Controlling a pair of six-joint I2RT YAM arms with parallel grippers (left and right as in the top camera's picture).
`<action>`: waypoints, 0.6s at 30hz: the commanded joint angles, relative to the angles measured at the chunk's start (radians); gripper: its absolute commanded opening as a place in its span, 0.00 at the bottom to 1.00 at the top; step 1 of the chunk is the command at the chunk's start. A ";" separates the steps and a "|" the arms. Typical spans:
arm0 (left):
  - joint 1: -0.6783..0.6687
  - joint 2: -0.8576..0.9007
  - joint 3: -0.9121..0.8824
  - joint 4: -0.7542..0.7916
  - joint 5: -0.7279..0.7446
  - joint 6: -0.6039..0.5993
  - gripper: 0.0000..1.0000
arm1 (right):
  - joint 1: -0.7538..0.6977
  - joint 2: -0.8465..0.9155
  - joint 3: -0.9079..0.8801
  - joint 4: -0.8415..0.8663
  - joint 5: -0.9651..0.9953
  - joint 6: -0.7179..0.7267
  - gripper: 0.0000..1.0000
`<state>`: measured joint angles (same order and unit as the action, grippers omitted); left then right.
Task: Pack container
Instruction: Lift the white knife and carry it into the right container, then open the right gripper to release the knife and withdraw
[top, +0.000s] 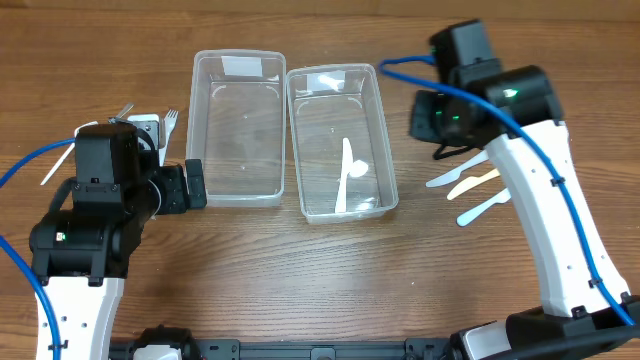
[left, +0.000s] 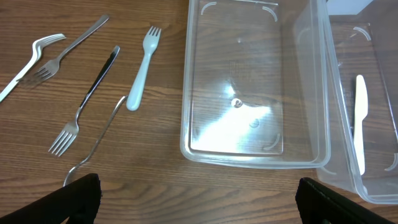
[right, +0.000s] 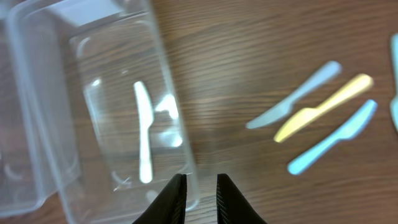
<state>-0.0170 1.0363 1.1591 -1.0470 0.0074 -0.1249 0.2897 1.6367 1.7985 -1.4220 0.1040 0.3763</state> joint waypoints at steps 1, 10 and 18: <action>0.010 0.003 0.025 0.004 0.004 -0.002 1.00 | -0.040 0.009 -0.114 0.014 -0.036 0.043 0.19; 0.010 0.003 0.025 0.004 0.005 -0.002 1.00 | -0.050 0.009 -0.437 0.184 -0.138 0.043 0.19; 0.010 0.003 0.025 0.004 0.004 -0.003 1.00 | -0.048 0.009 -0.524 0.228 -0.284 -0.039 0.19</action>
<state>-0.0170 1.0363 1.1595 -1.0473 0.0074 -0.1249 0.2424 1.6478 1.2819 -1.1999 -0.0818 0.4042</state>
